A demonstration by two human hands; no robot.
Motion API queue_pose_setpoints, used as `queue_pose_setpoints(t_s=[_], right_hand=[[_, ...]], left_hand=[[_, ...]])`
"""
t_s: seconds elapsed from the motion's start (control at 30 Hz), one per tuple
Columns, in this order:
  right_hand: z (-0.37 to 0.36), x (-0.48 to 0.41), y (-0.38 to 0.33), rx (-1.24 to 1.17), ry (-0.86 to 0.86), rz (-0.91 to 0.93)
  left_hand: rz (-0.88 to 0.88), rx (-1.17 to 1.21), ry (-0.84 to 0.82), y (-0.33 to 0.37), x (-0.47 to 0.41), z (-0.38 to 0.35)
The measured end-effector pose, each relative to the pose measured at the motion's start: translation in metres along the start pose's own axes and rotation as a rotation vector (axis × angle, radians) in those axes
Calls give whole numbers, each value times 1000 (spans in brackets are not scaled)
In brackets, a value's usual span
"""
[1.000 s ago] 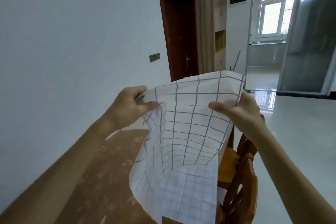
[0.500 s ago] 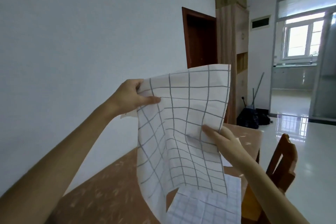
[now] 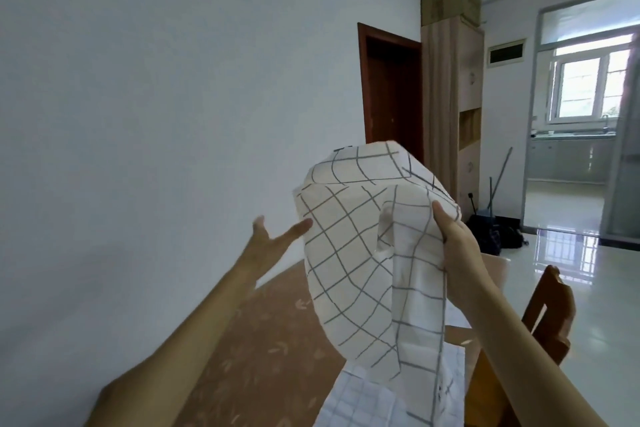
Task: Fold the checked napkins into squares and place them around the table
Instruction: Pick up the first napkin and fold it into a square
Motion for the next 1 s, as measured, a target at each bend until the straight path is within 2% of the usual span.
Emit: queue_pose_setpoints(t_s=[0.07, 0.1, 0.2, 0.3, 0.43, 0.53, 0.7, 0.9, 1.0], right_hand=[[6, 3, -1, 21, 48, -19], [8, 5, -3, 41, 64, -23], [19, 7, -6, 117, 94, -39], [34, 11, -14, 199, 88, -25], [58, 15, -17, 327, -38, 32], [74, 15, -17, 493, -108, -21], [75, 15, -19, 593, -188, -2], [88, 0, -33, 649, -132, 76], [93, -7, -45, 649, -130, 108]], left_hand=[[229, 111, -369, -29, 9, -35], [268, 209, -446, -41, 11, -51], [196, 385, -358, -59, -4, -74], [53, 289, -355, -54, -1, -87], [-4, 435, -343, -38, 11, -88], [-67, 575, -349, -18, 10, -75], [-154, 535, -270, -6, 5, -65], [-224, 501, -207, 11, 4, -36], [-316, 439, -198, 25, 7, -13]])
Point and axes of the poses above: each hand's wrist, its own x-axis away from the middle knuckle, its own z-axis out of the back of the hand, y = z × x, the point moved 3 cm from there along -x, towards the middle knuckle, and after that the axes turned 7 degrees about z, right-handed, at the moved point
